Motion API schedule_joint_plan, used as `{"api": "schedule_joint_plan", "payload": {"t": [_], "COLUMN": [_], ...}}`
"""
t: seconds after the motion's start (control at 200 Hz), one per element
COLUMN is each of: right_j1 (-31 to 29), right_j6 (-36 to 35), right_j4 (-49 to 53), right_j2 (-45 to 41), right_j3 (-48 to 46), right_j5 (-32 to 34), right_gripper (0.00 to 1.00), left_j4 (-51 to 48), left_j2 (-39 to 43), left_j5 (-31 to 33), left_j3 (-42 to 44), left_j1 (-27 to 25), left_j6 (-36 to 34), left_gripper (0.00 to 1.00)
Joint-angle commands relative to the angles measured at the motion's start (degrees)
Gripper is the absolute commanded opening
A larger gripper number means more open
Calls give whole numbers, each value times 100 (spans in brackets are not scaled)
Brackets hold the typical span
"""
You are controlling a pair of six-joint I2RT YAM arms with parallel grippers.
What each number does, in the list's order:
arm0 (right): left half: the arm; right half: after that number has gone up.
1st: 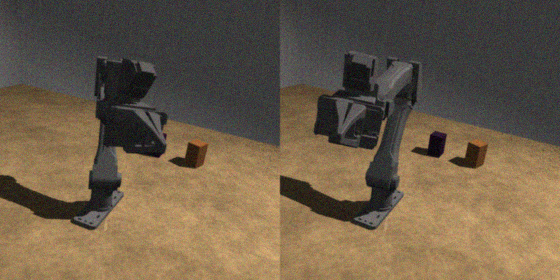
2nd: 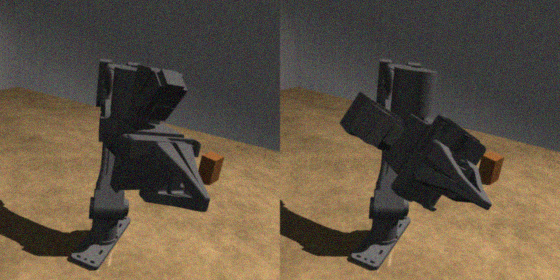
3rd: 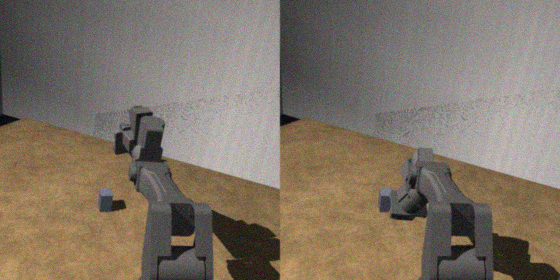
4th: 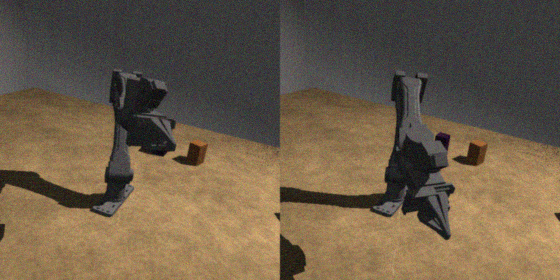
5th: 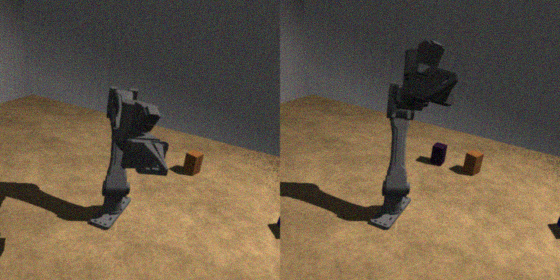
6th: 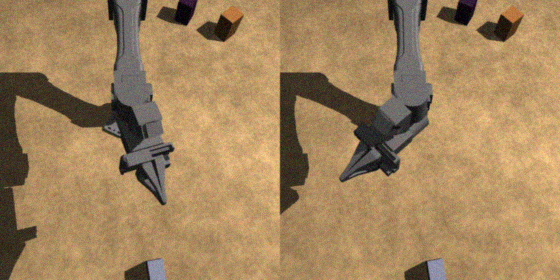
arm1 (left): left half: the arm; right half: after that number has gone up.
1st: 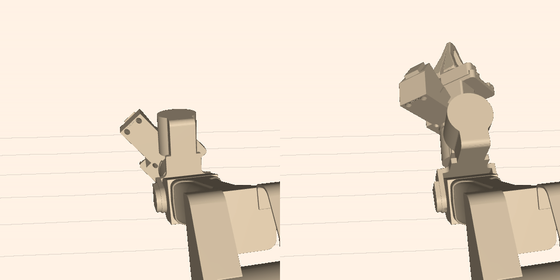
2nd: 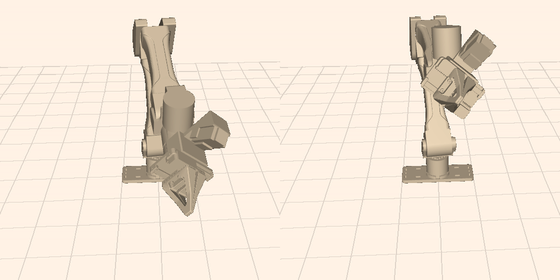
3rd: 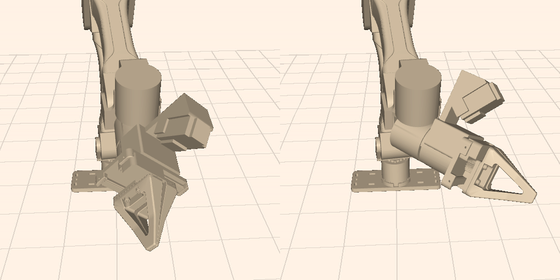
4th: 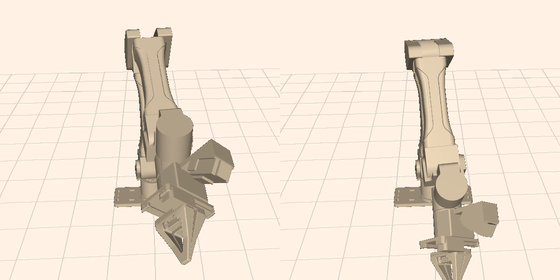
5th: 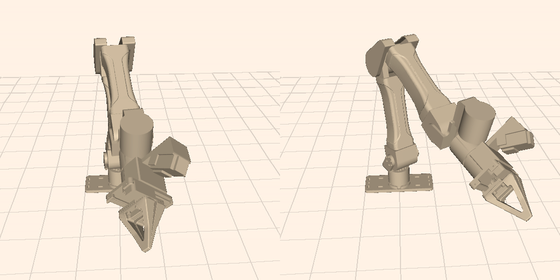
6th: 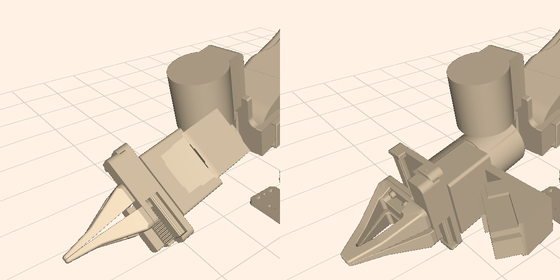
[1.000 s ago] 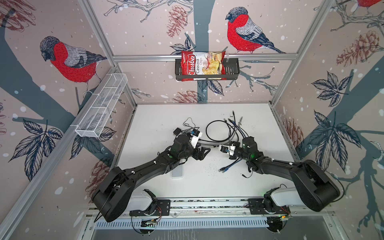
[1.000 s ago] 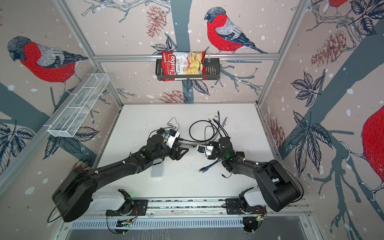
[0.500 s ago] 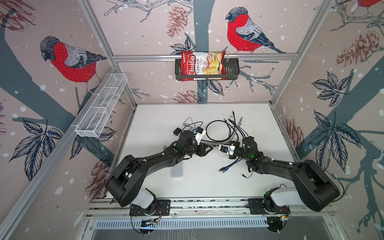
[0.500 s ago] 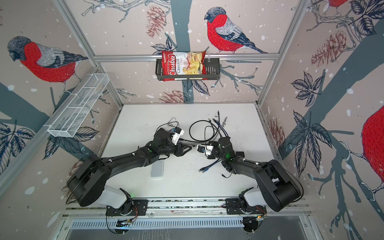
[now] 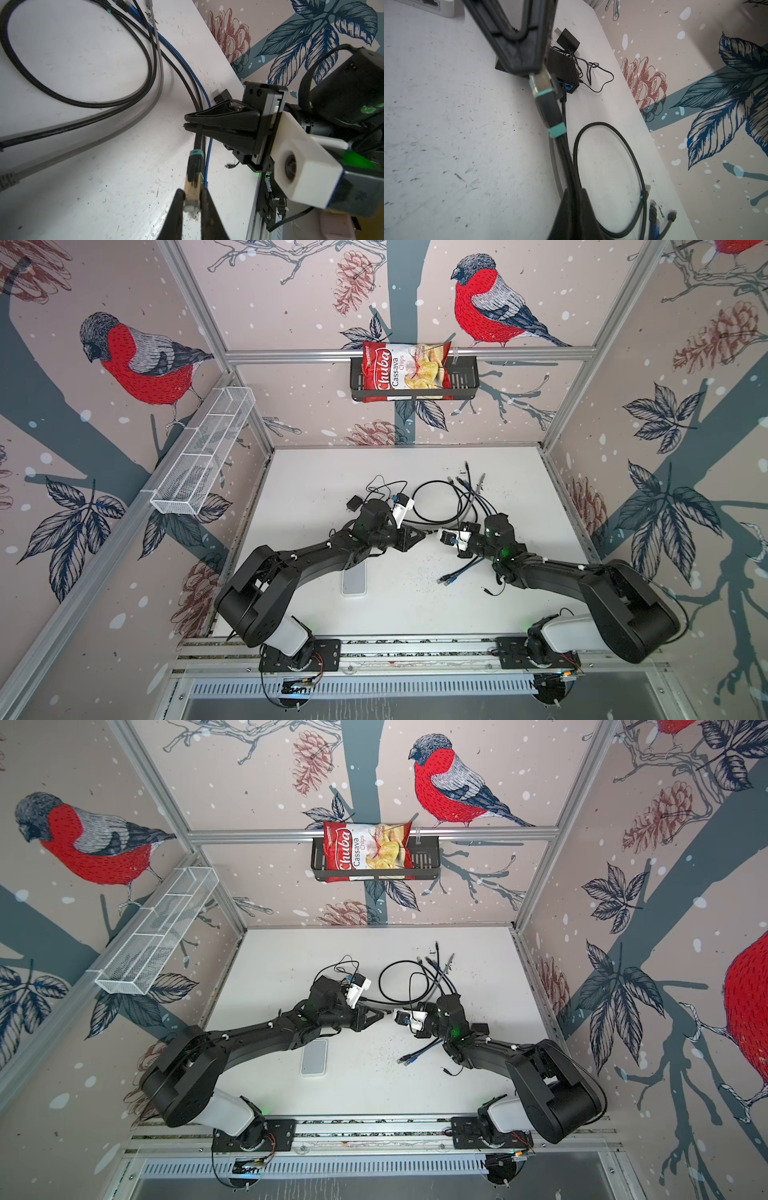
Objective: Insert the plug into the switch port
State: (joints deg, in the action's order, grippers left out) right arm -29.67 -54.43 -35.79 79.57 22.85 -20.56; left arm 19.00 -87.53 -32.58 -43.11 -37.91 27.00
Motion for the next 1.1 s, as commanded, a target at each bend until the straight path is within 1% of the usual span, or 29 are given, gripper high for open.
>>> {"api": "schedule_joint_plan", "payload": {"t": [0.0,0.095,0.185,0.255,0.32,0.365,0.47,0.545,0.745,0.795,0.911,0.956,1.006,1.096], "right_j1": [-20,-21,-14,-16,-10,15,151,224,399,426,453,454,437,436], "right_j6": [46,63,99,172,248,372,416,250,-216,-318,-286,-241,-377,-283], "right_j4": [-313,-314,-259,-124,241,531,1424,2001,2852,3084,3546,3729,4056,4203], "right_j2": [-20,-20,-18,-16,-12,-19,-29,-25,47,129,438,580,725,881], "right_j3": [-1,0,17,78,233,379,740,916,1205,1326,1714,1888,2092,2291], "right_j5": [91,126,137,129,80,21,-600,-1041,-1889,-2089,-2510,-2677,-2824,-2954], "right_gripper": [1,2,7,13,20,22,28,29,31,31,31,31,30,30], "left_j4": [288,317,255,176,45,-48,-166,-115,115,305,913,1089,1245,1454], "left_j2": [-19,-36,-49,-29,11,38,86,134,291,331,451,488,516,552], "left_j5": [-77,-76,-20,131,321,509,695,768,1391,1571,1998,2069,2089,2036], "left_j3": [-40,-65,-80,-64,-24,2,73,146,455,589,988,1094,1189,1303], "left_j1": [16,13,12,12,12,14,-4,-23,-304,-413,-739,-805,-823,-838], "left_j6": [7,-7,-121,-287,-530,-695,-1240,-1631,-2811,-3099,-3774,-3921,-4003,-4185], "left_gripper": [8,0,0,0,0,0,0,0,0,0,0,0,0,0]}}
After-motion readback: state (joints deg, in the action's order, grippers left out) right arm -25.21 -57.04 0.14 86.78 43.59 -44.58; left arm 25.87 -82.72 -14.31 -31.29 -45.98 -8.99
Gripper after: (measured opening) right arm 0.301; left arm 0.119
